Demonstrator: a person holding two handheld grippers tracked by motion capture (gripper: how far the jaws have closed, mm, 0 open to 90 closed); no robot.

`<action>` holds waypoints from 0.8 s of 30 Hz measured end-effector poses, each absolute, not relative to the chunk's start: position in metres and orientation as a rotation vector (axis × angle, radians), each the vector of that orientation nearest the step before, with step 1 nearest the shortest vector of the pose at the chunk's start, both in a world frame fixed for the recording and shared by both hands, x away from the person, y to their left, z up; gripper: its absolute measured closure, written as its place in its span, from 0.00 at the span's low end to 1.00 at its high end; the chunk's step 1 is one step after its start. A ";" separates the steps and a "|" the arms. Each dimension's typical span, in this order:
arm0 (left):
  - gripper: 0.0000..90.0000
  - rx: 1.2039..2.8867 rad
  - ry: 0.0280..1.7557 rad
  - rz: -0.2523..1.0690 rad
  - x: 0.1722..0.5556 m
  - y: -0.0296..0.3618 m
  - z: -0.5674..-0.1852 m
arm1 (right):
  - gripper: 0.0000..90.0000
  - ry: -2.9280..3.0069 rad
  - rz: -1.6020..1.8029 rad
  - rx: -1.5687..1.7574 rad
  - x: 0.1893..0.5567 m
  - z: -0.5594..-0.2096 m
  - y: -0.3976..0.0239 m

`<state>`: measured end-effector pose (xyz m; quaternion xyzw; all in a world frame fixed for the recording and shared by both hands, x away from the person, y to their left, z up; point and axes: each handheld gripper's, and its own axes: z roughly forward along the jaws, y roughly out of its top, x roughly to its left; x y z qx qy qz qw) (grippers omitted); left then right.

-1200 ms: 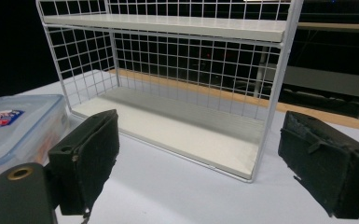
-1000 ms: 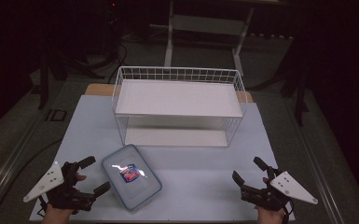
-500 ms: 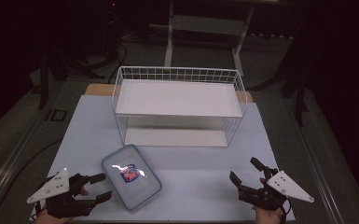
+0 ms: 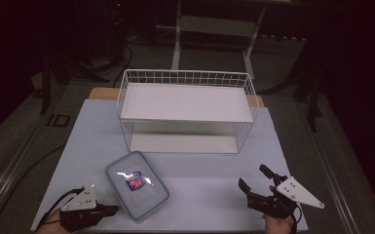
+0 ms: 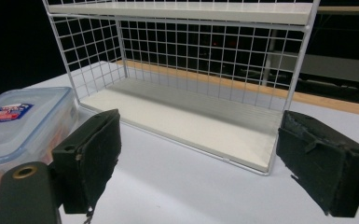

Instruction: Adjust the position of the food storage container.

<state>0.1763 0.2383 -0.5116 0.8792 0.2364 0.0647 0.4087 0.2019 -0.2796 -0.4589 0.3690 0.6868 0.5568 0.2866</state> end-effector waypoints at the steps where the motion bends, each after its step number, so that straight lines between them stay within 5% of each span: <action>1: 0.99 2.215 0.596 0.163 0.176 0.238 -0.512 | 0.15 1.835 1.488 0.986 0.202 -0.459 -0.280; 24: 1.00 2.243 0.572 0.135 0.201 0.190 -0.519 | 0.15 1.842 1.515 1.011 0.204 -0.460 -0.282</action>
